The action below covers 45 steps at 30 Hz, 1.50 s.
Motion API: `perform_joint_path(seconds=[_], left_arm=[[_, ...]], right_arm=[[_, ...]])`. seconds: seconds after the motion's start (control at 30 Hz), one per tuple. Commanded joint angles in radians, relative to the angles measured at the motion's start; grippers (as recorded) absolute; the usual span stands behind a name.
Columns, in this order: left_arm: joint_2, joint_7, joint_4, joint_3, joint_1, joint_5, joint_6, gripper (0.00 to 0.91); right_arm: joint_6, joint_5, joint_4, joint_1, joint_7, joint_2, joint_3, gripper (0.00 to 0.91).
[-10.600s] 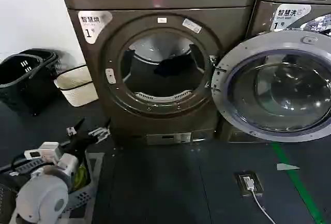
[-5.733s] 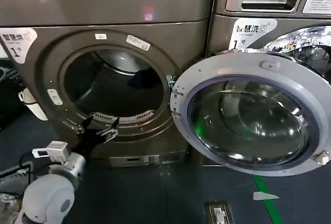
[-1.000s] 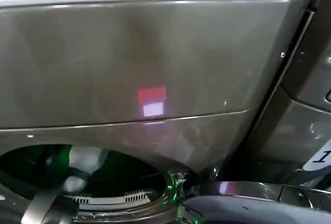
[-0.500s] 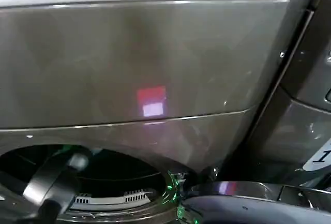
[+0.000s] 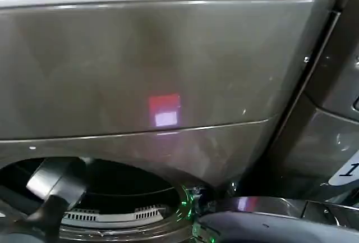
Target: Grasp the clothes from the dryer.
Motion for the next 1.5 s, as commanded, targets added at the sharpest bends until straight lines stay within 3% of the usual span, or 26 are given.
perform_joint_path(seconds=[0.03,0.1,0.33,0.4,0.83,1.17,1.5], left_arm=[[0.004,0.028,0.024,0.007,0.0,0.028,-0.017,0.159],[0.007,0.031,0.027,0.008,0.001,0.034,-0.022,0.102],[0.012,0.038,0.035,0.025,0.003,0.04,-0.04,0.068],[0.012,0.04,0.035,0.026,0.004,0.042,-0.044,0.0],[0.009,-0.032,0.036,-0.026,0.009,-0.007,-0.025,0.0],[0.053,-0.344,-0.167,-0.182,0.11,-0.234,0.05,0.0],[0.025,-0.755,-0.347,-0.313,0.243,-0.417,0.074,0.0]], right_arm=[[0.0,0.001,-0.003,-0.003,0.001,-0.001,0.004,0.907],[0.0,0.001,-0.004,-0.003,0.001,0.0,0.004,0.907],[0.001,0.001,-0.004,-0.001,0.001,0.002,0.005,0.907],[0.001,0.001,-0.003,-0.001,0.002,0.003,0.004,0.907],[-0.006,0.005,-0.003,-0.006,0.019,0.0,0.013,0.907],[-0.007,0.005,0.003,-0.002,0.019,-0.002,0.008,0.907],[-0.004,0.004,-0.002,0.004,0.014,-0.004,0.002,0.907]])
